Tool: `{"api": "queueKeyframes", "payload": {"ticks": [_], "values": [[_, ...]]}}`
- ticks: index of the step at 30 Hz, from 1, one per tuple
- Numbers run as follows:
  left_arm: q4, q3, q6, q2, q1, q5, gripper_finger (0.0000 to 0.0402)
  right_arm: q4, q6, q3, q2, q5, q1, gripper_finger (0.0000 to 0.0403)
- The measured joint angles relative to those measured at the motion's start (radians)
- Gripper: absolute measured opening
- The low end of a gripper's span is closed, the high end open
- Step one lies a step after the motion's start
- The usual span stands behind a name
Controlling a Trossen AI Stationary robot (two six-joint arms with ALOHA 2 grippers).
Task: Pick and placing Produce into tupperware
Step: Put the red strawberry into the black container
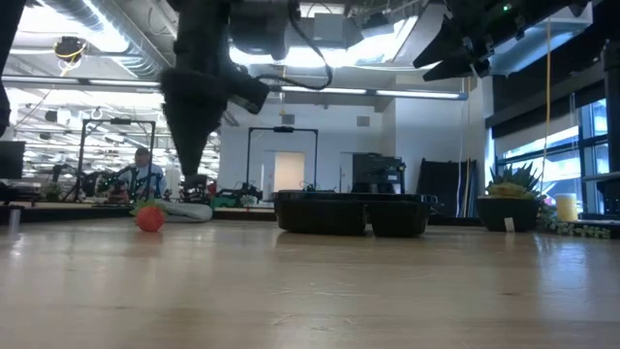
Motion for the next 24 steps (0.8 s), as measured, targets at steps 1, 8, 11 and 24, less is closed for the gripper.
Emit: {"api": "queueKeyframes", "payload": {"ticks": [1, 8, 11, 24], "values": [[0.000, 0.000, 0.050, 0.000, -0.014, -0.001, 0.0235, 0.000, 0.015, 0.000, 0.000, 0.000, 0.000, 0.0275], [-0.042, 0.000, 0.342, 0.000, -0.081, -0.003, 0.0230, 0.002, 0.084, 0.000, 0.001, 0.000, 0.000, 0.0275], [-0.053, -0.008, 0.421, 0.000, -0.082, 0.009, 0.0229, 0.004, 0.098, 0.000, 0.006, 0.000, 0.000, 0.0275], [0.030, -0.209, 0.645, 0.001, -0.064, -0.079, 0.0226, 0.040, 0.100, 0.000, 0.087, 0.000, 0.000, 0.0275]]}}
